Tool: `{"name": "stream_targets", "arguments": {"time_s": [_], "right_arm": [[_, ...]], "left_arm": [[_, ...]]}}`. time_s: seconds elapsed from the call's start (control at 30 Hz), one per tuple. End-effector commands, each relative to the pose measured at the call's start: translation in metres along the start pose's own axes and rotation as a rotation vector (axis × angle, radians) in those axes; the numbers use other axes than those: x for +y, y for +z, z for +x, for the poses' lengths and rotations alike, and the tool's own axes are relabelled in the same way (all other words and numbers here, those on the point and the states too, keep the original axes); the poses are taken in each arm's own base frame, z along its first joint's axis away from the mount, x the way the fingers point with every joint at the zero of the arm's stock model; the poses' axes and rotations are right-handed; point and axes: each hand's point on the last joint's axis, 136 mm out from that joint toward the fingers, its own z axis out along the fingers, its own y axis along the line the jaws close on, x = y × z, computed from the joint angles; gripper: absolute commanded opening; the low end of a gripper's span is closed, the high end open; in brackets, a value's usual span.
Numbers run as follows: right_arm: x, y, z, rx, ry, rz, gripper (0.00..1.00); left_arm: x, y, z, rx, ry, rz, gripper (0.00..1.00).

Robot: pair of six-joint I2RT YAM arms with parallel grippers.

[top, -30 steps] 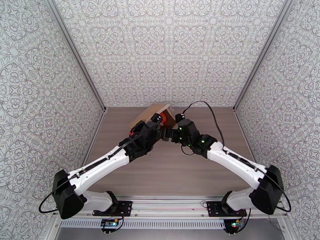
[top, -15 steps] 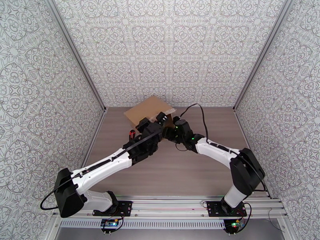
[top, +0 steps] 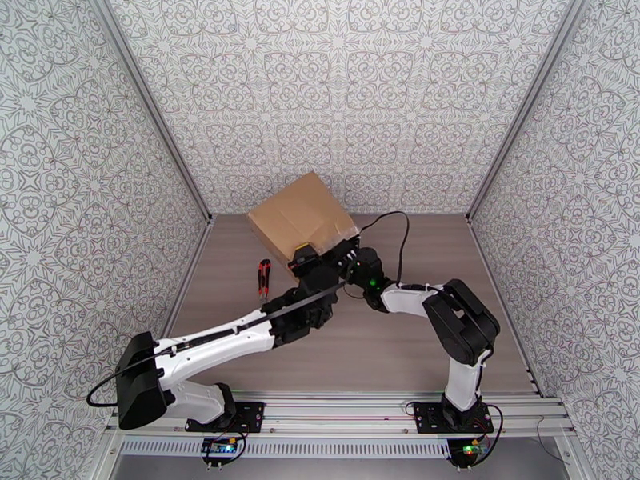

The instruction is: Unpack the express box

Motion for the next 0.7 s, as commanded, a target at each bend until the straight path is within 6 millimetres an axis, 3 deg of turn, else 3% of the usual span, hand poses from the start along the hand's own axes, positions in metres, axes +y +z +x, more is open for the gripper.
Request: {"name": "stream_targets", "arguments": {"time_s": [0.0, 0.2, 0.33, 0.47, 0.57, 0.67], "right_arm": [[-0.012, 0.008, -0.028, -0.1, -0.042, -0.003, 0.15], [0.001, 0.013, -0.045, -0.215, -0.053, -0.092, 0.15], [-0.009, 0.027, -0.044, -0.197, 0.02, -0.075, 0.15], [-0.011, 0.027, -0.027, -0.124, 0.03, -0.008, 0.15], [-0.032, 0.016, -0.015, -0.103, 0.078, 0.084, 0.15], [-0.043, 0.012, 0.002, -0.059, 0.131, 0.096, 0.16]], "left_arm": [[0.022, -0.017, -0.012, -0.052, -0.128, -0.031, 0.0], [0.018, -0.03, -0.018, -0.094, -0.118, -0.01, 0.0], [0.017, -0.032, -0.019, -0.118, -0.123, 0.006, 0.0], [0.01, -0.006, 0.01, -0.028, -0.144, 0.041, 0.0], [0.004, 0.013, 0.042, 0.085, -0.259, 0.162, 0.0], [-0.004, 0.021, 0.055, 0.129, -0.309, 0.2, 0.0]]}}
